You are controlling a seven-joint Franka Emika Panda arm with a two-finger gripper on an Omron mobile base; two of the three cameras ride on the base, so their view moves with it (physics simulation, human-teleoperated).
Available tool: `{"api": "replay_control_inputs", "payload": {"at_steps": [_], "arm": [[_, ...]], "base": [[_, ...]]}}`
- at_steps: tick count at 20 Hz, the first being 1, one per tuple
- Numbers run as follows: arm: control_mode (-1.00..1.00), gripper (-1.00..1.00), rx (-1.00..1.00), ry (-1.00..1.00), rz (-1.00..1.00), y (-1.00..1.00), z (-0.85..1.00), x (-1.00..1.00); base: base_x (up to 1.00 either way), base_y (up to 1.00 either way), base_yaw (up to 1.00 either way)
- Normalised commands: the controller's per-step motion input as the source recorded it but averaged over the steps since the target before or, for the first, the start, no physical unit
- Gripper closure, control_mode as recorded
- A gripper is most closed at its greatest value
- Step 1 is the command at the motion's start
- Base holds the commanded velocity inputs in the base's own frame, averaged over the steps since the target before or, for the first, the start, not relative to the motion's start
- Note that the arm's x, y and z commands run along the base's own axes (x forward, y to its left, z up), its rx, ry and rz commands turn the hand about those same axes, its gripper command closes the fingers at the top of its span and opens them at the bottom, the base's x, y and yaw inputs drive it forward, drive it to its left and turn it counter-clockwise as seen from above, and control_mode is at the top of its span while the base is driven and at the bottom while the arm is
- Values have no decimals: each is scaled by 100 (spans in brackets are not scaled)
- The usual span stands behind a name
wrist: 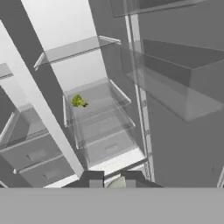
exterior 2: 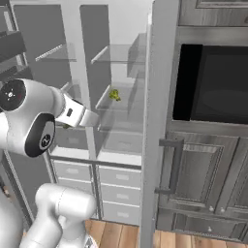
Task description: Take the lemon wedge from the fridge and place it on the plate with fish on the dining counter.
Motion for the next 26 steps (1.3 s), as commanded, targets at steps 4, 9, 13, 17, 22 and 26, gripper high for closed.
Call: {"api": "replay_control_inputs", "payload": {"at_steps": [4, 9, 13, 17, 22, 26], "arm": [[100, 100, 0, 0, 0, 0, 0, 0], [100, 100, 0, 0, 0, 0, 0, 0], [100, 100, 0, 0, 0, 0, 0, 0], [100, 100, 0, 0, 0, 0, 0, 0], [100, 100, 0, 0, 0, 0, 0, 0], [100, 100, 0, 0, 0, 0, 0, 0]], "base": [[-88, -1, 69], [-46, 0, 87], [-39, 0, 88], [-40, 0, 87], [-41, 0, 85], [-40, 0, 85]]}}
